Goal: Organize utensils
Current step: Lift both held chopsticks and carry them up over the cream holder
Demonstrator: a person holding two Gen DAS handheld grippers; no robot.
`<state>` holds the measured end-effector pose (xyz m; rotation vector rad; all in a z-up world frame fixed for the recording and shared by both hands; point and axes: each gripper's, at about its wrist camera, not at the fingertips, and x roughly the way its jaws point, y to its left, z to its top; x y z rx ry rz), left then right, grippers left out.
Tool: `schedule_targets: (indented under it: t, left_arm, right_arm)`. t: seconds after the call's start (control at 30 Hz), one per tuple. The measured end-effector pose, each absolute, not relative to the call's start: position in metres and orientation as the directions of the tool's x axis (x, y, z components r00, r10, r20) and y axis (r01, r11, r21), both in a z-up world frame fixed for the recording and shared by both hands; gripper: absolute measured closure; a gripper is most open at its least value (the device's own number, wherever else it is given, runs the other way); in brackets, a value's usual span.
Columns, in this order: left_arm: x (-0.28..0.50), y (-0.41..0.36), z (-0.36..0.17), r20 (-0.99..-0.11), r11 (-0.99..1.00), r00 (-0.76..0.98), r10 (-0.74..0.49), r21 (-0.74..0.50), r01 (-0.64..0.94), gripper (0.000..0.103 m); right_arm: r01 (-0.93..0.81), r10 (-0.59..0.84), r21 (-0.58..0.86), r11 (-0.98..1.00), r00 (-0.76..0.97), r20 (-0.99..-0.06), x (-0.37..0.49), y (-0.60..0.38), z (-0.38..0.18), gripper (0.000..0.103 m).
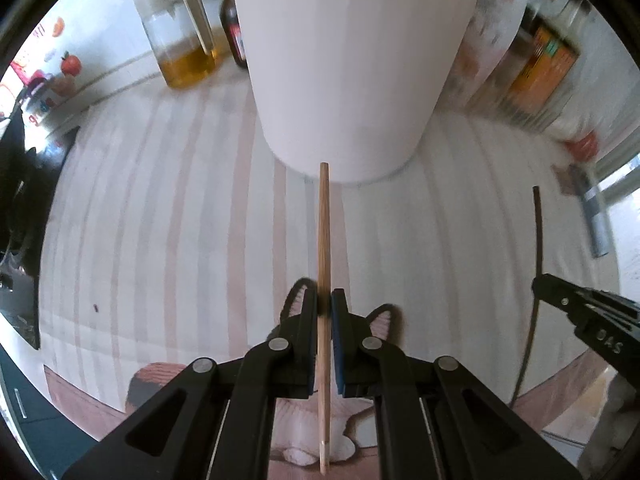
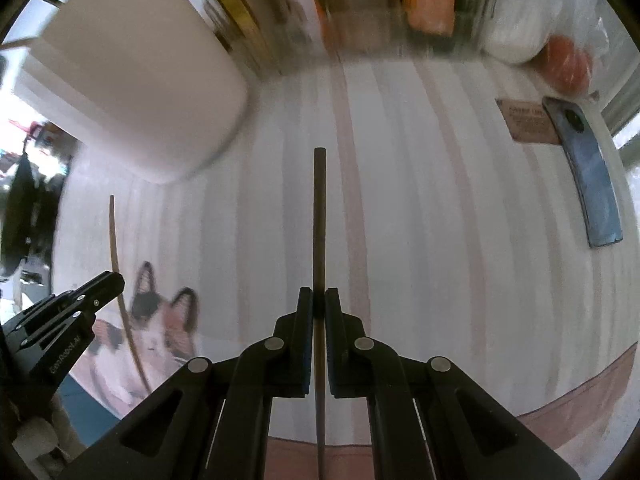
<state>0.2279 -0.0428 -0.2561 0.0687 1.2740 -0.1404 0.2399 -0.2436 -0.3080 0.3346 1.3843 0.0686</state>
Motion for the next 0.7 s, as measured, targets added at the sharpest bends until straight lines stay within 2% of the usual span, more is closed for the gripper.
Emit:
schedule_targets:
  t: [0.3,0.7]
  left_arm:
    - [0.226,-0.038,-0.197,-0.91,0.986,0.398,-0.117,-0.06,0.154,0.099]
    - [0.233,-0.04,-0.125,-0.826,0.979,0.537,-0.171,-0.084,0.184,0.099]
  right_arm:
    - [0.115,0.261,0.321,0.94,0.363,-0.895,0.231,-0.238,-0.254,0.097]
    - [0.069,0.265,0.342,0.937,0.495,-0.828,0.25,-0.245,-0.192,0.097]
